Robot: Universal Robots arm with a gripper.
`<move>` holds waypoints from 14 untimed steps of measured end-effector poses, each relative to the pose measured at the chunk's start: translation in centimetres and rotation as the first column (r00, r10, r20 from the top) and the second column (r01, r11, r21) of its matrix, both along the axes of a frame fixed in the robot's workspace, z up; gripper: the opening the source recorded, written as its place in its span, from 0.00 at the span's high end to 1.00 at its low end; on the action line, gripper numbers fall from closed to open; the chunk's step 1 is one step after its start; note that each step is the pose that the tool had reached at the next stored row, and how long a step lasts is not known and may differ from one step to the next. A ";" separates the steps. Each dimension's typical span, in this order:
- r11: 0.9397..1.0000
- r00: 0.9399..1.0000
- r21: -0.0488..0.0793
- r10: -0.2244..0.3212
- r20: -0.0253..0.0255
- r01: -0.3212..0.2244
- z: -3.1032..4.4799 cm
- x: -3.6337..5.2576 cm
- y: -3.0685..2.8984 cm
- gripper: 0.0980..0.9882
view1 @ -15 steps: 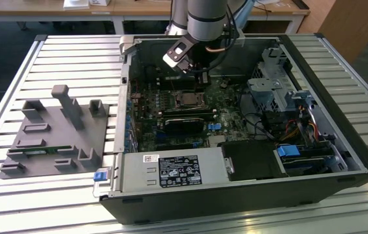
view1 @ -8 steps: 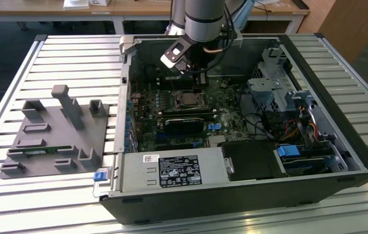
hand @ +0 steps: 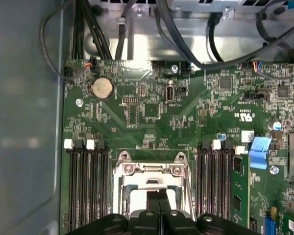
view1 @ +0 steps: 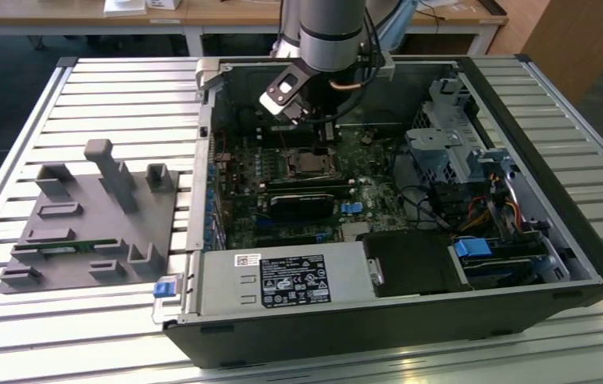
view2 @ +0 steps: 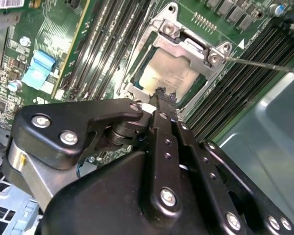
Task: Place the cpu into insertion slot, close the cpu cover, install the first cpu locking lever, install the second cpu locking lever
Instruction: 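Close the cpu cover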
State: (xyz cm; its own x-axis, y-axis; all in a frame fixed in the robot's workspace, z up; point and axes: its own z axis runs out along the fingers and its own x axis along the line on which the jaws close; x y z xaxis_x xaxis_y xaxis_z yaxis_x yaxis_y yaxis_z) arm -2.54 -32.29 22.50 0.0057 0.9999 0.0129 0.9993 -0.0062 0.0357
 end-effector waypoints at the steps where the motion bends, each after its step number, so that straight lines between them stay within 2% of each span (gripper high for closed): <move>1: 1.000 1.000 0.000 0.000 0.000 0.000 -0.02 -0.08 0.00 0.99; 7: 1.000 1.000 0.000 0.000 0.000 0.000 -0.46 -0.54 0.00 0.99; 14: 1.000 1.000 0.000 0.000 0.000 0.000 -0.84 -1.83 0.00 0.99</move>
